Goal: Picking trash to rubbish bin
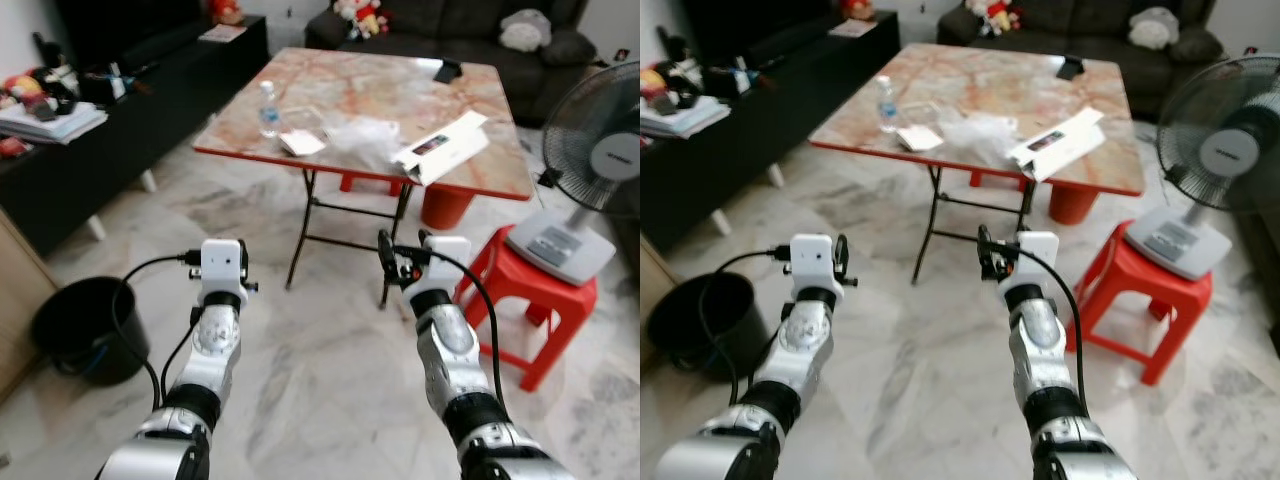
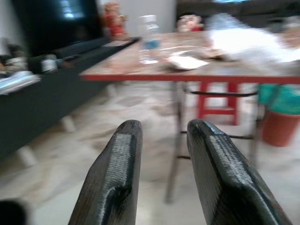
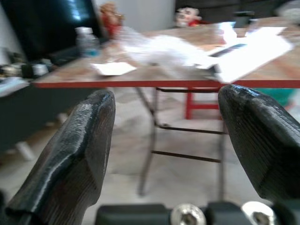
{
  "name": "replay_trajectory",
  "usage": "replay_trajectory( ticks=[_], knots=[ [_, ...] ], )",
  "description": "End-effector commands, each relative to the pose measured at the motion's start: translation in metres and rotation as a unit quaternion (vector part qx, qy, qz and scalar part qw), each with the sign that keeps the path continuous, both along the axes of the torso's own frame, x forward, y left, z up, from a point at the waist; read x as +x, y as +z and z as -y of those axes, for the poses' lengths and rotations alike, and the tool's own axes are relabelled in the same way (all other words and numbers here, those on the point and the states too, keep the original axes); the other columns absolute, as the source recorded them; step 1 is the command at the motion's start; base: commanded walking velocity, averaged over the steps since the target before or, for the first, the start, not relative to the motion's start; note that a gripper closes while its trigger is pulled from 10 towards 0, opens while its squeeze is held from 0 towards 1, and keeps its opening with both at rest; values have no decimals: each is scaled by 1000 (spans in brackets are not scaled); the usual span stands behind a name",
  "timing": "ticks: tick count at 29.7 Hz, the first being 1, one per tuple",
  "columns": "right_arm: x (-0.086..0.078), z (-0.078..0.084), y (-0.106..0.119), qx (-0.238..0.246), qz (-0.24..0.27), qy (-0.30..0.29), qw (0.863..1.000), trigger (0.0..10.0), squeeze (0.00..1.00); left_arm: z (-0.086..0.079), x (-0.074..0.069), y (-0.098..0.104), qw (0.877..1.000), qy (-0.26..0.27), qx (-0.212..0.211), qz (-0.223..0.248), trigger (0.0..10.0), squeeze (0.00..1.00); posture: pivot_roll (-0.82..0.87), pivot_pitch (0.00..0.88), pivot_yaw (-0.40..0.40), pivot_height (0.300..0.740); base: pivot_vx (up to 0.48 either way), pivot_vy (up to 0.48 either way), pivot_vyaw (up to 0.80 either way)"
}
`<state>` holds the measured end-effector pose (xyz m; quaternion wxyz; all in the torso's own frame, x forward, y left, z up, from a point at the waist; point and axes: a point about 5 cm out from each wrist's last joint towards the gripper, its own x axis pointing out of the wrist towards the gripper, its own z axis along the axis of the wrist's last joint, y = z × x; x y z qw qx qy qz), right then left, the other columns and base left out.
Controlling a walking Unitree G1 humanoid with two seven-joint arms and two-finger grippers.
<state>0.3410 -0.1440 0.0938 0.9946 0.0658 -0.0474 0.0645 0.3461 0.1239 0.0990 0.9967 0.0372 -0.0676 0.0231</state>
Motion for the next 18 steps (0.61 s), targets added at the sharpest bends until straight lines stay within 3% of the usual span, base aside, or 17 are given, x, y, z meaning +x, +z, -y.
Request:
replay_trajectory(
  ticks=[1,4,18],
  knots=[
    [3,-4,10,-3,24,5,1000,10000,0,-4,3,5,1000,3,8,7,10000,0,-110,5,-45,740,469,0,769],
    [3,-4,11,-1,24,5,1000,10000,0,-4,3,5,1000,1,8,7,10000,0,-110,7,-44,740,469,0,771],
    [4,-7,12,15,25,5,1000,10000,0,-2,3,6,1000,-6,9,7,10000,0,-108,0,-36,740,469,0,0]
  ],
)
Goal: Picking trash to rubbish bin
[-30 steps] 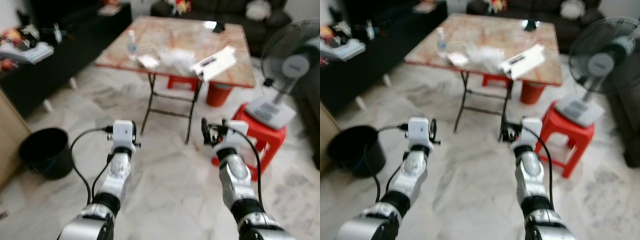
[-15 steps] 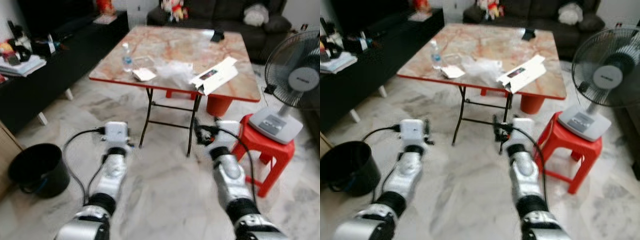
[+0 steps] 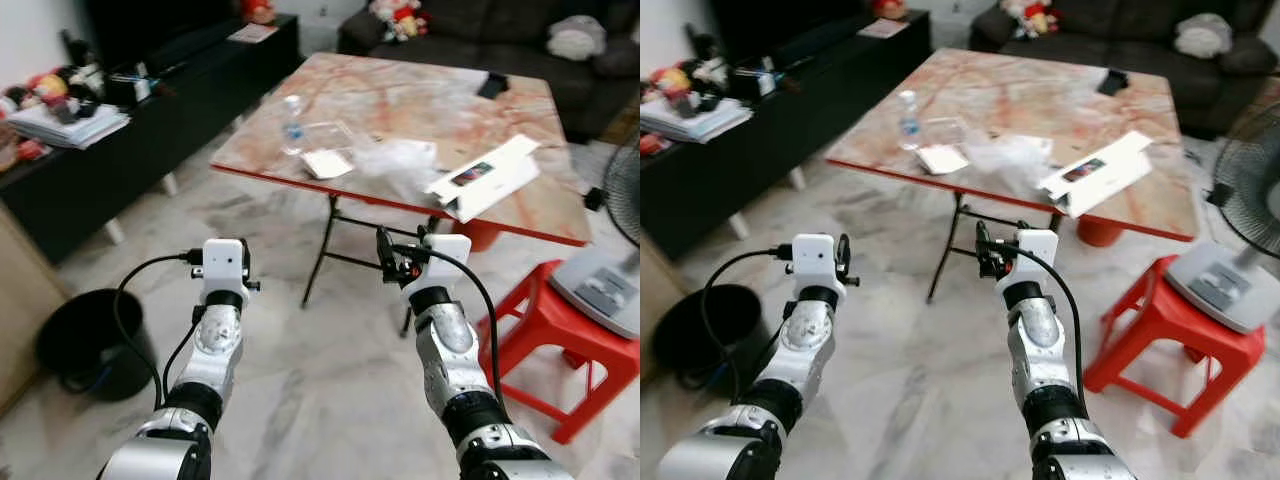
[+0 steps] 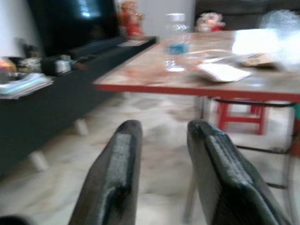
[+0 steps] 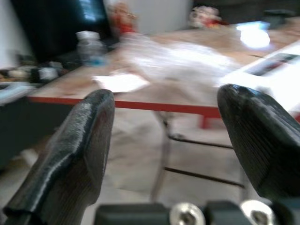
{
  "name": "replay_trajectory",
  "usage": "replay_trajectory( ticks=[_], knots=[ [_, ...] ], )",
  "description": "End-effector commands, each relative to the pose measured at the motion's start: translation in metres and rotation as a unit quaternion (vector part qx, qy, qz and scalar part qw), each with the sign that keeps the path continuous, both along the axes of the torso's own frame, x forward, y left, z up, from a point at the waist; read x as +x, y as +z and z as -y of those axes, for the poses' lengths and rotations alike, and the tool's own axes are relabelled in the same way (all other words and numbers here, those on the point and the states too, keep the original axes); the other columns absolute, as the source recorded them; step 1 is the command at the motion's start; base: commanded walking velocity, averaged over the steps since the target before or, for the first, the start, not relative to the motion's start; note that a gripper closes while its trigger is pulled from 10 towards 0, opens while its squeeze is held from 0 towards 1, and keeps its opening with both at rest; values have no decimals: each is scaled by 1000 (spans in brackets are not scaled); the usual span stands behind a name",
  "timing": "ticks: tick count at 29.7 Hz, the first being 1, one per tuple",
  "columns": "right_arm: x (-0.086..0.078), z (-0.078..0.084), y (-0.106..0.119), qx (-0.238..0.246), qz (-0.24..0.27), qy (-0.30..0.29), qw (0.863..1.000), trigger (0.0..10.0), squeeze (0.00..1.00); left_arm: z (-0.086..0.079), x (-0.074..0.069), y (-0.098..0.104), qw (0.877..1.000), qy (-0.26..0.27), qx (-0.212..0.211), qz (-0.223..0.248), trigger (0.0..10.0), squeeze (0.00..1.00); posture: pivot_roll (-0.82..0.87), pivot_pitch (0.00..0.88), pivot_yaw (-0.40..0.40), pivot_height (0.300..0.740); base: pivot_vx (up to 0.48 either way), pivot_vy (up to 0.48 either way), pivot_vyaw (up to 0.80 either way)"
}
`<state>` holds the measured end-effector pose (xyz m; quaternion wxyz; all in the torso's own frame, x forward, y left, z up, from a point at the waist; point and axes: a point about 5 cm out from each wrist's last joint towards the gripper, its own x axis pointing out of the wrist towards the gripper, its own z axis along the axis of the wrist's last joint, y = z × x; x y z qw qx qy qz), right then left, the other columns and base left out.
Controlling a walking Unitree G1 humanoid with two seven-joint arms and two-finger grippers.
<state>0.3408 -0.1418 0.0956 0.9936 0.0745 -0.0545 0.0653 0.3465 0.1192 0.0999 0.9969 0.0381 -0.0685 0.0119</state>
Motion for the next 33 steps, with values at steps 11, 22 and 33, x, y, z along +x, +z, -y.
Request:
replay_trajectory(
  ticks=[11,22,33],
  knots=[
    [2,-4,9,21,21,-1,1000,10000,1000,-5,2,4,1000,-3,9,6,10000,0,-111,0,-24,740,469,0,0],
    [1,-5,8,32,21,-1,999,10000,1000,-3,1,2,1000,-11,9,4,10000,0,-112,0,-17,740,469,0,0],
    [1,-5,10,23,25,0,999,10000,0,-4,1,4,1000,-11,8,8,10000,0,-105,1,-23,740,469,0,0]
  ],
)
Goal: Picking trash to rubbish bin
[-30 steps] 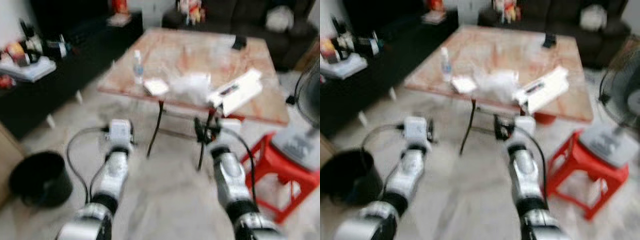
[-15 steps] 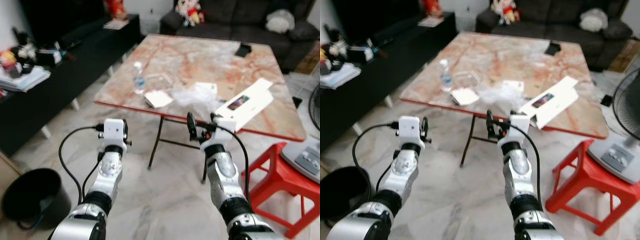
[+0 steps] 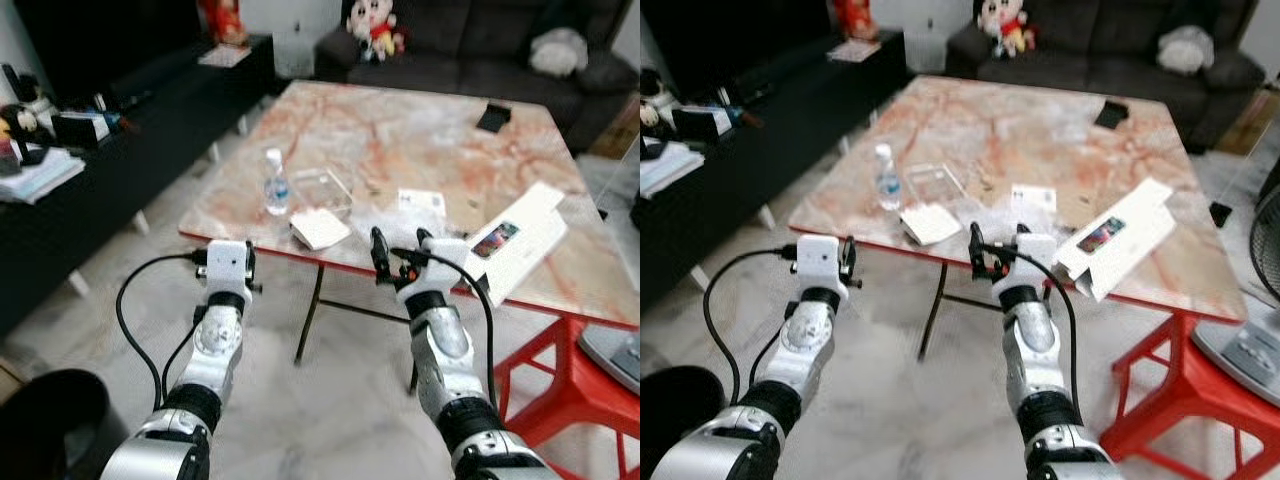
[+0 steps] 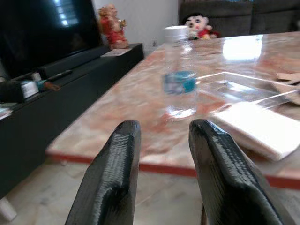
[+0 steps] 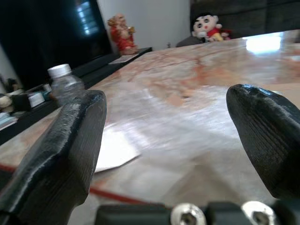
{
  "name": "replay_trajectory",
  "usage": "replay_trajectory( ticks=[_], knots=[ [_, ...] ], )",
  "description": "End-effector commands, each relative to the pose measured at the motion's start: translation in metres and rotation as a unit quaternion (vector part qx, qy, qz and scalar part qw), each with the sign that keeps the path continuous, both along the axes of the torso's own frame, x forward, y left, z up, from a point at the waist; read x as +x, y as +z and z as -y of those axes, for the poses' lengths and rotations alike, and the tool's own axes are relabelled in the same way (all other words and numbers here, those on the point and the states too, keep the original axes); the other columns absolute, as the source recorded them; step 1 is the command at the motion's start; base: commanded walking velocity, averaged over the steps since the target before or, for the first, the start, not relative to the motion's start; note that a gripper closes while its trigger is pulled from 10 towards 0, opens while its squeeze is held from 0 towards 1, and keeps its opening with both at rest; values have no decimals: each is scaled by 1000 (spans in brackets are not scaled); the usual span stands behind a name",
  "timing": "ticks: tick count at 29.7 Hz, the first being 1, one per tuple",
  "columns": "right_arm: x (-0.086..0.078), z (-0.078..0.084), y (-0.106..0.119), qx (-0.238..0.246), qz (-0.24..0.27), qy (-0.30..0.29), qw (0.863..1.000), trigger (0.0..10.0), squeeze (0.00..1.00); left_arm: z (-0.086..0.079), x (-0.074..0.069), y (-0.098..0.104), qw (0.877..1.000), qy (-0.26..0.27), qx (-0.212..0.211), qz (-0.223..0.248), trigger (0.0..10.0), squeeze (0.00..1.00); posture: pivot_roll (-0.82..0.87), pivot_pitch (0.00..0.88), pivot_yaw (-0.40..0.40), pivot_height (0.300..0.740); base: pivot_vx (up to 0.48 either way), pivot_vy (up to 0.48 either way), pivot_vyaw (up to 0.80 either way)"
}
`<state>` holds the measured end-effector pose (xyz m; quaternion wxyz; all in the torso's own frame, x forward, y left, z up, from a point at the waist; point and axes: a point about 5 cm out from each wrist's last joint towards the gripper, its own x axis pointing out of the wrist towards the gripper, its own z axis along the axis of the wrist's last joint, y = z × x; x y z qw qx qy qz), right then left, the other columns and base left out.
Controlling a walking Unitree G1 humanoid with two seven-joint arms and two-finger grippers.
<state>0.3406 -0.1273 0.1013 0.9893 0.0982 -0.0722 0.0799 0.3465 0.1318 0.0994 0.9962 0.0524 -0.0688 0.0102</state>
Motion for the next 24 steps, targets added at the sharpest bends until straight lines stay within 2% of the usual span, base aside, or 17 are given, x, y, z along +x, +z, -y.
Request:
replay_trajectory(
  ticks=[1,3,24],
  knots=[
    [1,10,4,0,8,-14,1000,10000,0,8,1,4,1000,-10,-7,8,10000,0,-105,1,-23,740,469,0,0],
    [1,10,5,2,11,-13,1000,10000,0,8,0,4,1000,-9,-9,10,10000,0,-102,7,-24,740,450,0,0],
    [4,9,18,25,40,13,999,10000,0,10,-2,6,999,-19,-21,21,10000,0,-98,25,-32,740,0,0,0]
  ],
)
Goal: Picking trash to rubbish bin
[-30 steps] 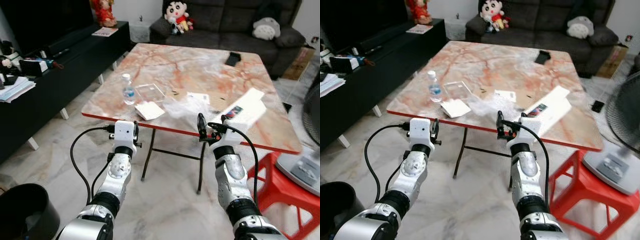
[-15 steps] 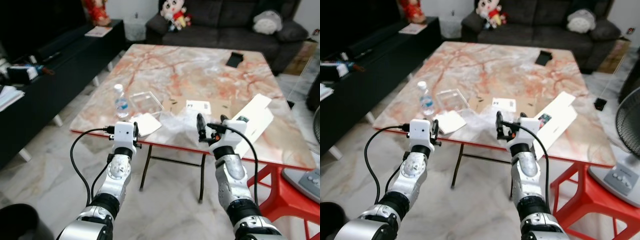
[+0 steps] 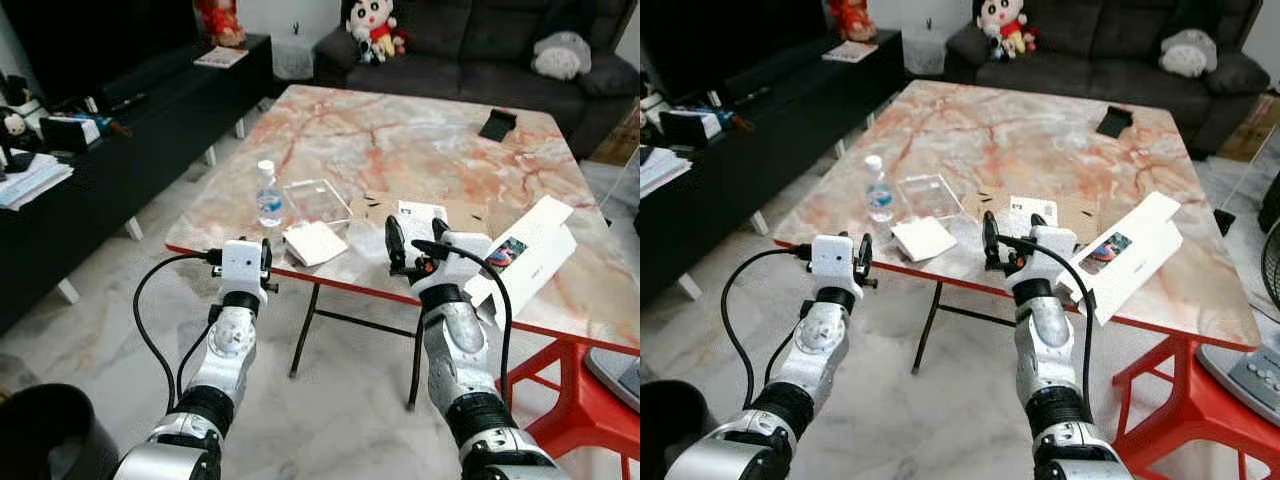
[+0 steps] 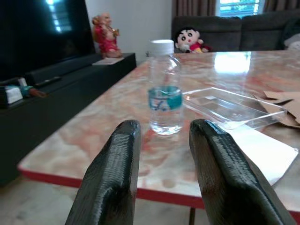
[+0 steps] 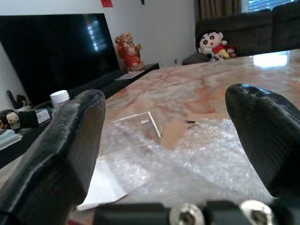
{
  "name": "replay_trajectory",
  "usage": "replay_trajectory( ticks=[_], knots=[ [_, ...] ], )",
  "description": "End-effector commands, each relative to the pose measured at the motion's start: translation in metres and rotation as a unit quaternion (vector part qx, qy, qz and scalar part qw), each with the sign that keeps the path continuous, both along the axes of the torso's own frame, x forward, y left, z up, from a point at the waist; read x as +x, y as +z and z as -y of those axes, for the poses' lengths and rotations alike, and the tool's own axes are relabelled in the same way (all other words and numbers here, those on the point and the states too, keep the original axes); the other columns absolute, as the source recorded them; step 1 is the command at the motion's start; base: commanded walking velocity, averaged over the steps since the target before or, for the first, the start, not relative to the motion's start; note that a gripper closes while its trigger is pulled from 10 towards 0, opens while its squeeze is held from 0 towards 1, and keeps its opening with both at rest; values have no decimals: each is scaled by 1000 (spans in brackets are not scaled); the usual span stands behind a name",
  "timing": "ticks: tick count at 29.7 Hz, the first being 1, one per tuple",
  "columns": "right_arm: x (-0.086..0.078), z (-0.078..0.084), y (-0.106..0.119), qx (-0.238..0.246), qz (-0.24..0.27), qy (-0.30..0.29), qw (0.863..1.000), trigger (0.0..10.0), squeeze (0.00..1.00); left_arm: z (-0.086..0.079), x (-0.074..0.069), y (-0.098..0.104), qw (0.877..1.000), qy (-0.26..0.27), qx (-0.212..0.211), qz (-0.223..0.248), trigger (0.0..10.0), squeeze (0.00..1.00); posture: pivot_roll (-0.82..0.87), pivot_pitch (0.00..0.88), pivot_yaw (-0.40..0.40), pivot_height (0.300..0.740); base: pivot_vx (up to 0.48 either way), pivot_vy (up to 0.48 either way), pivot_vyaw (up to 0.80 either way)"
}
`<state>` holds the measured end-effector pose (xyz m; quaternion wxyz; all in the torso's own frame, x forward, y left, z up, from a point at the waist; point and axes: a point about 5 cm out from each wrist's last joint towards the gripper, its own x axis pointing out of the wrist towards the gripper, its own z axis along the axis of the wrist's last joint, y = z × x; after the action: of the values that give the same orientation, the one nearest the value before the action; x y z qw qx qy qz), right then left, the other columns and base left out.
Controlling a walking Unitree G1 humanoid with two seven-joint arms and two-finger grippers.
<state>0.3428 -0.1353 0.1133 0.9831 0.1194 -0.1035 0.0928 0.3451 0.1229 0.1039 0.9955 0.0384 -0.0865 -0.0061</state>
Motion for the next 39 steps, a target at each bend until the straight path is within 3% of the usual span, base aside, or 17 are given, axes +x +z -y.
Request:
replay_trajectory(
  ticks=[1,7,32,39],
  knots=[
    [2,1,6,2,9,1,1000,10000,0,1,0,2,1000,-1,-8,4,10000,0,-98,25,-32,740,0,0,0],
    [5,-2,12,-16,17,20,1000,10000,0,3,-1,-1,1000,-3,-9,-2,10000,0,-94,28,-41,740,0,0,0],
    [6,-7,12,-12,8,22,1000,10000,0,4,-1,-1,1000,-5,-9,-6,10000,0,-99,25,-44,740,0,0,0],
    [7,-7,13,-6,6,21,1000,10000,0,4,-1,-1,1000,-5,-9,-5,10000,0,-99,25,-44,740,280,0,0]
  ],
)
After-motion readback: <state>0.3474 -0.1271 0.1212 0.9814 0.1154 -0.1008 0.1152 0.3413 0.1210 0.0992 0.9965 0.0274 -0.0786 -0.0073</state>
